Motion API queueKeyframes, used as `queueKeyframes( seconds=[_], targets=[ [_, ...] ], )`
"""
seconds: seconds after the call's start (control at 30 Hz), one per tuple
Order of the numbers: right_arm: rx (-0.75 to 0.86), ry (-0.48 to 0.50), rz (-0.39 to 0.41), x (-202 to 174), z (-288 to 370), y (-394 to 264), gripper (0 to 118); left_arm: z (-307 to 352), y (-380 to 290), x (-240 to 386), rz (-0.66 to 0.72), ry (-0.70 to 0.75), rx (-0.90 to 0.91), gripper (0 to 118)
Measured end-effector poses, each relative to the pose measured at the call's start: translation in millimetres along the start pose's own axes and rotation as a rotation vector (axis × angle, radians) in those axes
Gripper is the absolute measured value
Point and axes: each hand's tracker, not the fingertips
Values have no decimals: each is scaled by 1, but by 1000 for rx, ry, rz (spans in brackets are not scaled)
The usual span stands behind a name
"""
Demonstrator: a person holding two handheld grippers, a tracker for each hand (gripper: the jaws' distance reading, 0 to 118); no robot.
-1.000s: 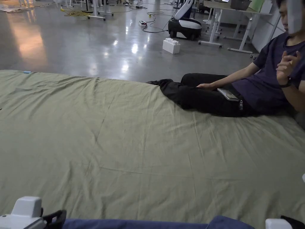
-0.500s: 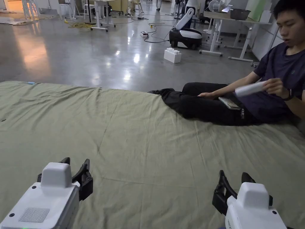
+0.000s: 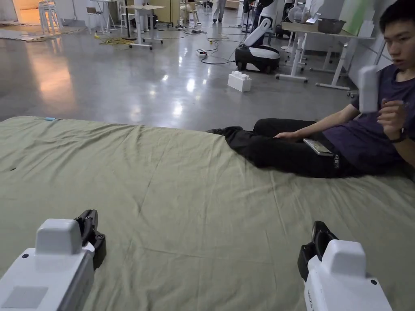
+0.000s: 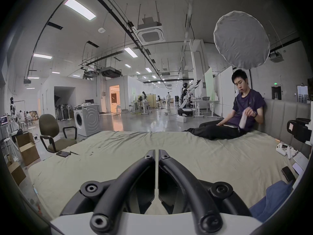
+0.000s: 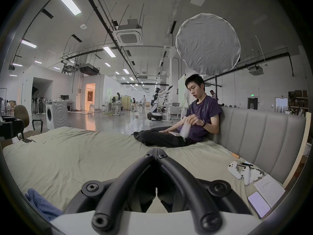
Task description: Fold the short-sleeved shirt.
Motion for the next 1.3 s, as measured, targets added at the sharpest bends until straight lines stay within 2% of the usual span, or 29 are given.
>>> queueKeyframes(
  seconds=[0.27,0.5,0.63,0.67,0.7,0.73,0.77,0.8,0.83,1.07,1.2,1.3],
  targets=[
    [-47,35,43,-4,-10,-8,0,-12,-46,-87,42,-41,-305,3],
    [-112,64,90,-11,-12,-24,0,-25,-102,-151,205,-188,-588,3],
    [-144,58,93,-13,-10,-33,0,-35,-125,-177,353,-214,-625,3],
    [-153,57,91,-14,-10,-36,0,-40,-131,-183,393,-260,-661,8],
    [-163,56,92,-14,-10,-39,0,-43,-136,-187,428,-317,-686,17],
    [-168,57,92,-14,-10,-40,0,-46,-140,-188,452,-349,-695,34],
    [-173,57,94,-14,-10,-42,0,-49,-145,-191,484,-392,-708,60],
    [-178,56,95,-15,-10,-43,0,-53,-150,-194,517,-430,-727,74],
    [-180,56,98,-15,-10,-43,0,-57,-154,-196,543,-452,-746,81],
    [-201,52,109,-12,-9,-46,0,-81,-196,-192,762,-651,-930,85],
    [-210,50,113,-11,-7,-46,0,-82,-207,-185,893,-739,-900,84],
    [-216,49,107,-11,-6,-46,0,-86,-216,-183,922,-762,-893,83]
  ],
)
